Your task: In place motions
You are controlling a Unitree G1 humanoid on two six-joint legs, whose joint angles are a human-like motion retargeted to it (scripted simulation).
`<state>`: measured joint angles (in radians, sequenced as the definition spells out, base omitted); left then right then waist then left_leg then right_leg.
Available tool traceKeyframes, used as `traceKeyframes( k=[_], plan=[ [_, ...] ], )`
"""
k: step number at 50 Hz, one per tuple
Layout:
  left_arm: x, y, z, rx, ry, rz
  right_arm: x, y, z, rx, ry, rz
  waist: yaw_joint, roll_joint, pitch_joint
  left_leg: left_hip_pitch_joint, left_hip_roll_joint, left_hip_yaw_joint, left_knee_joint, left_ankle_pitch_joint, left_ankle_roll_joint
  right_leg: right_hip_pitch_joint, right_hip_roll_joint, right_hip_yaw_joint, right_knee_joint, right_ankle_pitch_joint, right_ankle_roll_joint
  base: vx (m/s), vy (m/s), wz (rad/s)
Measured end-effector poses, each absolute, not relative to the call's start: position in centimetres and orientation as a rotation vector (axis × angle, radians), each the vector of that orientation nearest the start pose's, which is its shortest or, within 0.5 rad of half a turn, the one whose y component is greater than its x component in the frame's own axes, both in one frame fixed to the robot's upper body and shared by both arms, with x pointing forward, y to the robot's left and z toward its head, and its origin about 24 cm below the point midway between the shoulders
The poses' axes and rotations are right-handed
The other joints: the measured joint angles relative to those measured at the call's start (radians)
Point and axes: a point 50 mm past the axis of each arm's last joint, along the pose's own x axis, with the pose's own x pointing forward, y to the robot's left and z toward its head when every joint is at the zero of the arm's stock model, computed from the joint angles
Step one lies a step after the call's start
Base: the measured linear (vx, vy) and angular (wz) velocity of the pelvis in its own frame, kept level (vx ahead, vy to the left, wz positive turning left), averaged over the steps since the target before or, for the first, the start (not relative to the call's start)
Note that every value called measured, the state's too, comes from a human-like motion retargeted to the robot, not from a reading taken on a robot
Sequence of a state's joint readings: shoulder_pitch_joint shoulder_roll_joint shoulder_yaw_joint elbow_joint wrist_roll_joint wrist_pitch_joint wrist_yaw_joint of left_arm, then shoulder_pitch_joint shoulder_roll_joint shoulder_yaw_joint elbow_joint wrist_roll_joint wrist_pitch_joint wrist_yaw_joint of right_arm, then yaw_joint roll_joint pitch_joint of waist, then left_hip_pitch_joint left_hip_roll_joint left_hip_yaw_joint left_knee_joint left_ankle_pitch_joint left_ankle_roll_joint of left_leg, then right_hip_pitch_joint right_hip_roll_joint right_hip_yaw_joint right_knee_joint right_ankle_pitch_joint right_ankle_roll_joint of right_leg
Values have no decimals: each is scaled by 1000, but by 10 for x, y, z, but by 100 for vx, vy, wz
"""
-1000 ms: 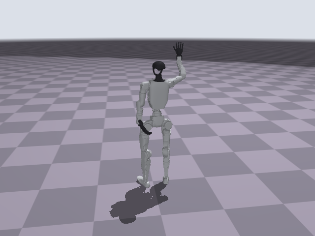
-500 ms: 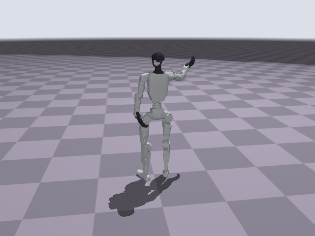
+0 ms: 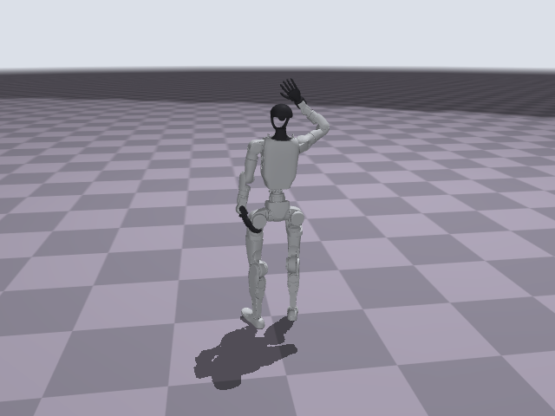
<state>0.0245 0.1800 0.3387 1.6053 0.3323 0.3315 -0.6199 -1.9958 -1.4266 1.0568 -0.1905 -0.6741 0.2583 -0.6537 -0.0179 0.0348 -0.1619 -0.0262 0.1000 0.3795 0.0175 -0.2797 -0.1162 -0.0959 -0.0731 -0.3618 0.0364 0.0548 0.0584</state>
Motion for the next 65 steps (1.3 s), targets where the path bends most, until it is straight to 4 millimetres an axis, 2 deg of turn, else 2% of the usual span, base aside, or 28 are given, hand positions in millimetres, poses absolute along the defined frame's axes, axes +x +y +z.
traceKeyframes(
  k=[3, 6, 8, 10, 12, 13, 15, 17, 20, 23, 27, 28, 30, 31, 33, 35, 38, 40, 43, 46, 48, 50, 52, 55, 59, 63, 64, 65],
  plan=[
    [-37, 177, -165, -525, 1894, -264, 191, -214, 502, 2371, 2227, 1903, 2, 19, -15, -13, -3, -16, 5, 1, 3, 5, -3, -17, -5, -3, 3, 5, 10, 26],
    [-45, 182, -163, -539, 1912, -232, 224, -322, 460, 2561, 1849, 2713, -24, 1, -37, -28, -9, -43, 11, 3, 7, 15, -7, -45, -13, -8, 6, 5, 8, 42],
    [-49, 185, -162, -536, 1927, -224, 235, -388, 410, 2564, 1384, 3344, -29, -11, -46, -34, -14, -59, 13, 5, 10, 25, -9, -61, -18, -12, 8, 5, 9, 40],
    [-52, 187, -161, -534, 1939, -221, 238, -440, 354, 2434, 720, 3928, -24, -19, -52, -35, -16, -72, 16, 5, 11, 36, -8, -74, -23, -16, 10, 5, 8, 31],
    [-55, 189, -160, -535, 1945, -215, 229, -479, 294, 2027, -147, 4398, -11, -27, -50, -28, -17, -78, 18, 3, 11, 50, -6, -81, -27, -19, 10, 6, 9, 13],
    [-56, 190, -160, -537, 1944, -212, 222, -493, 263, -463, 180, -1282, -2, -30, -45, -21, -16, -78, 19, 3, 11, 57, -5, -81, -27, -20, 10, 6, 12, -1],
    [-58, 191, -160, -543, 1942, -207, 208, -504, 207, -172, 398, -1171, 13, -31, -34, -8, -13, -75, 20, 1, 12, 69, -1, -79, -26, -22, 11, 5, 10, -7],
    [-62, 192, -159, -546, 1947, -198, 206, -500, 170, 97, 456, -1015, 19, -29, -27, 2, -11, -73, 20, -1, 12, 77, 4, -79, -27, -25, 10, 1, 3, -4],
    [-75, 193, -156, -555, 1985, -181, 221, -488, 154, 378, 286, -930, 24, -23, -30, 16, -9, -64, 16, -6, 11, 82, 10, -71, -26, -27, 8, 0, 1, -8],
    [-89, 195, -150, -582, 2058, -169, 240, -483, 185, 371, -32, -1040, 34, -18, -43, 26, -7, -45, 10, -10, 11, 76, 14, -55, -23, -27, 7, 0, 2, -29],
    [-92, 196, -149, -600, 2066, -133, 260, -459, 259, -29, -242, -1028, 40, -18, -48, 32, -9, -35, 7, -10, 10, 74, 12, -47, -21, -26, 4, 0, -1, -6],
    [-90, 197, -150, -594, 2049, -118, 263, -449, 280, 841, 1367, 4992, 41, -18, -47, 32, -10, -35, 7, -9, 11, 74, 11, -46, -20, -26, 4, 0, -5, 2],
    [-83, 198, -153, -575, 2014, -94, 263, -425, 326, 2173, 1567, 4410, 43, -18, -46, 31, -13, -37, 6, -8, 11, 73, 8, -47, -19, -26, 4, 0, 0, 0],
    [-80, 198, -154, -568, 1997, -85, 258, -412, 350, 2607, 1594, 4016, 45, -19, -46, 29, -14, -38, 5, -8, 10, 70, 6, -46, -18, -25, 4, 0, 0, 0],
    [-72, 200, -156, -557, 1970, -75, 242, -381, 396, 2965, 1622, 3328, 46, -22, -49, 22, -15, -39, 5, -7, 10, 64, 3, -46, -18, -24, 4, -3, -7, 5],
    [-65, 201, -157, -551, 1954, -76, 220, -342, 436, 2918, 1691, 2813, 44, -27, -57, 11, -16, -44, 7, -7, 8, 56, 0, -47, -18, -24, 4, -3, -7, 12],
    [-54, 204, -158, -538, 1937, -107, 181, -262, 472, 2596, 1910, 2196, 41, -35, -66, -3, -17, -52, 8, -5, 6, 45, -3, -52, -16, -24, 5, -1, -2, 5],
    [-47, 208, -158, -517, 1930, -133, 162, -212, 474, 2443, 2082, 1853, 40, -46, -65, -2, -16, -53, 6, -4, 6, 46, -3, -51, -16, -23, 4, 0, 0, 0],
    [-41, 206, -159, -504, 1914, -182, 158, -139, 466, 2367, 2372, 1326, 17, -33, -65, 6, -15, -55, 4, -3, 5, 51, -1, -50, -13, -25, 4, 0, 0, 0],
    [-36, 203, -162, -461, 1901, -229, 153, -102, 458, 2281, 2436, 1025, 7, -17, -60, 17, -15, -54, 2, -2, 5, 59, 2, -47, -12, -26, 3, 0, 0, 0],
    [-31, 198, -164, -429, 1892, -267, 156, -103, 462, 2235, 2413, 1041, 8, -4, -54, 23, -14, -54, 1, -2, 6, 65, 4, -46, -12, -26, 2, 0, 0, 0],
    [-27, 191, -165, -406, 1886, -307, 173, -127, 476, 2333, 2322, 1205, 14, 13, -48, 27, -14, -54, 0, -3, 7, 68, 6, -46, -13, -26, 3, 0, 0, 0],
    [-27, 183, -166, -402, 1888, -337, 202, -175, 491, 2582, 2122, 1498, 17, 27, -47, 26, -14, -57, 1, -3, 8, 71, 6, -49, -13, -27, 3, 0, 0, 0],
    [-33, 178, -166, -426, 1906, -335, 237, -274, 489, 2899, 1630, 2117, 4, 33, -45, 26, -15, -64, 4, -3, 10, 78, 6, -57, -15, -28, 3, 0, 0, 0],
    [-48, 183, -162, -473, 1949, -281, 246, -410, 422, 2993, 502, 2996, -21, 11, -24, 34, -19, -72, 9, -2, 12, 98, 3, -73, -21, -27, 4, 0, 0, 0],
    [-64, 185, -158, -518, 2001, -238, 224, -489, 312, 2525, -965, 3734, -24, -2, -15, 32, -17, -65, 15, -2, 11, 103, 3, -78, -28, -26, 5, 1, -3, -4],
    [-68, 184, -157, -526, 2012, -231, 218, -498, 288, -773, 430, -1310, -28, -1, -14, 30, -17, -65, 16, -2, 11, 102, 3, -79, -28, -26, 5, 1, -5, 0],
    [-71, 183, -156, -532, 2024, -225, 212, -504, 266, -631, 484, -1263, -32, 1, -13, 28, -17, -66, 17, -2, 11, 101, 3, -80, -29, -26, 5, 0, 0, 0]
  ],
)
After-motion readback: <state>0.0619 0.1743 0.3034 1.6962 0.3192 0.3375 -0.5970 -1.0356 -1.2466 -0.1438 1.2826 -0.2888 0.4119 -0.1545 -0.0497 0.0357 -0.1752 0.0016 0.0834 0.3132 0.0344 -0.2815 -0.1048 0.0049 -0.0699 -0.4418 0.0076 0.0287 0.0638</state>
